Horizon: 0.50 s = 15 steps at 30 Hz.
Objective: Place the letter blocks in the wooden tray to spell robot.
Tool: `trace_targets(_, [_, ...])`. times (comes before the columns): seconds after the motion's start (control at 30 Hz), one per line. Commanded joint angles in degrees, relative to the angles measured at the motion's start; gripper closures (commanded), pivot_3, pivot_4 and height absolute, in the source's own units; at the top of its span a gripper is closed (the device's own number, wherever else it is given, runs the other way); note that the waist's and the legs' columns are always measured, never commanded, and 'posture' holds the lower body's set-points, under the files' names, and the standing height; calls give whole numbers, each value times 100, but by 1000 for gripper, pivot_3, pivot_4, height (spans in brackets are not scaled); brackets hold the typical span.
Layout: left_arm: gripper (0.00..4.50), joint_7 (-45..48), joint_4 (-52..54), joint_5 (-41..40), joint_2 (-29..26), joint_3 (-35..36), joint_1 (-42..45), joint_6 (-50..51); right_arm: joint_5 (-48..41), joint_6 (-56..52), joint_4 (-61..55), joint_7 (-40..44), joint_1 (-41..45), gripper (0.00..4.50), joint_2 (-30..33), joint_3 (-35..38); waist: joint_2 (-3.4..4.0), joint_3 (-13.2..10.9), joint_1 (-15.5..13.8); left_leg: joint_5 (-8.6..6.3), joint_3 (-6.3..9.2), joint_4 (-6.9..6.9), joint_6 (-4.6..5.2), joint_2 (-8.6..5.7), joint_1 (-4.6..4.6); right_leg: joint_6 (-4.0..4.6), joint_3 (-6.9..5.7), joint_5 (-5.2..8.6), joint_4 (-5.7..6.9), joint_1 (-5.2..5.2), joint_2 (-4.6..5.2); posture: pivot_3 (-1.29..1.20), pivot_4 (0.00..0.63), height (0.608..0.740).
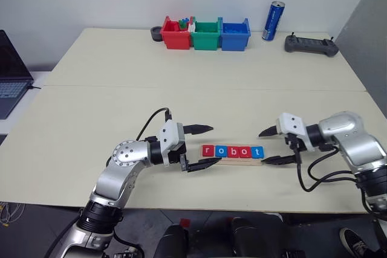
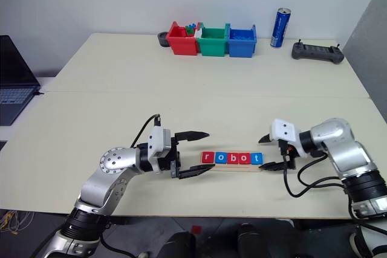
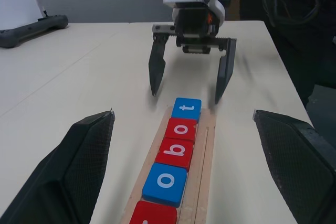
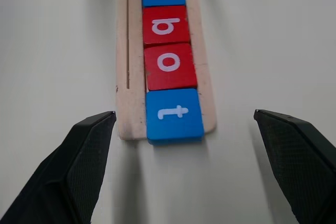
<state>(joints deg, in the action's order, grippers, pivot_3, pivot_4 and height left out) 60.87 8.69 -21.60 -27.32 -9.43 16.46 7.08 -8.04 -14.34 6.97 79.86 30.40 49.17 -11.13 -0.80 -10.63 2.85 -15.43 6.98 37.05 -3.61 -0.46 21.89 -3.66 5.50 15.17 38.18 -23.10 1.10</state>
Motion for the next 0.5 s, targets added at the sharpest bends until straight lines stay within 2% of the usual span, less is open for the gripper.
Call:
trace_targets(0.03, [0,40,90,-47,-20,66,63,-66,-158,4,-219,25,-131,12,235,320,0,0,-4,0,0,0,0,0,0,0,0,0,0,0,0,0,150,740])
trace_targets(0.07, [0,41,74,-46,-16,66,81,-67,-165,20,-216,10,-167,12,259,346,0,0,1,0,-1,0,0,0,0,0,1,0,0,0,0,0,150,740])
trace_targets(0.17, [0,53,32,-41,-5,62,124,-77,-186,74,-151,13,-259,634,309,402,0,0,10,0,-2,-1,0,1,-1,0,1,0,1,0,-1,0,150,740])
trace_targets(0.5, [0,97,-10,-23,3,64,125,-105,-138,179,-88,-134,-355,4251,137,313,0,0,11,0,-2,0,0,1,-1,0,1,0,1,0,-1,0,150,740])
